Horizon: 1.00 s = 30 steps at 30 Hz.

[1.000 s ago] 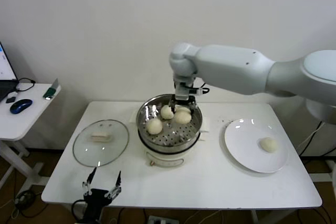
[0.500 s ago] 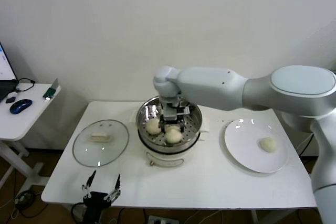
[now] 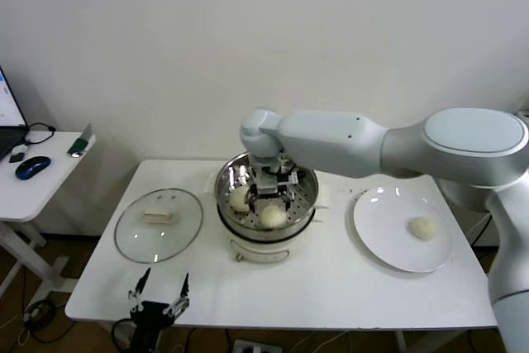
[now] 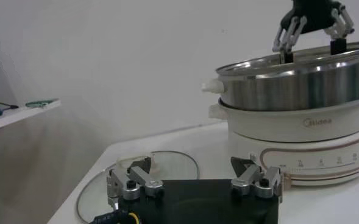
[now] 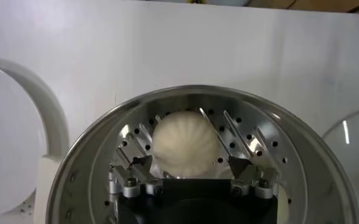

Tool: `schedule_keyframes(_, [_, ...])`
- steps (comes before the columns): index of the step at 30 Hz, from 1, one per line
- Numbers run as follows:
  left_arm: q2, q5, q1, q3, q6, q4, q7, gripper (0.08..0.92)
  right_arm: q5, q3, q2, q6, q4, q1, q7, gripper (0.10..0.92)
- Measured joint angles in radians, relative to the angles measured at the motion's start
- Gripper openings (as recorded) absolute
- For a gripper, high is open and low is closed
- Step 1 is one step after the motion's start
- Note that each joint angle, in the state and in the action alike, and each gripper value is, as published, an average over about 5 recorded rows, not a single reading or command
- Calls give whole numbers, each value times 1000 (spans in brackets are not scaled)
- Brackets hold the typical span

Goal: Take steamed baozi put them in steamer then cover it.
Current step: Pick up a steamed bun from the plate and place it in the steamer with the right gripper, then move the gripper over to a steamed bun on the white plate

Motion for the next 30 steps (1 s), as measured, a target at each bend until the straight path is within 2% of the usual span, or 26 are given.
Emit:
schedule_keyframes(8, [3,-2,-5,-1,0,-2,0,823,64,16,-90,-87,-16,51,31,823])
schedule_keyframes(20, [12,-22,4,-10,-6,-11,7,823,328,-31,-409,-482,-15,100,76,823])
schedule_keyframes(30, [18,-29,8,-13,-5,-15,10,823,282,64,-657,-602,-80,-56,46,823])
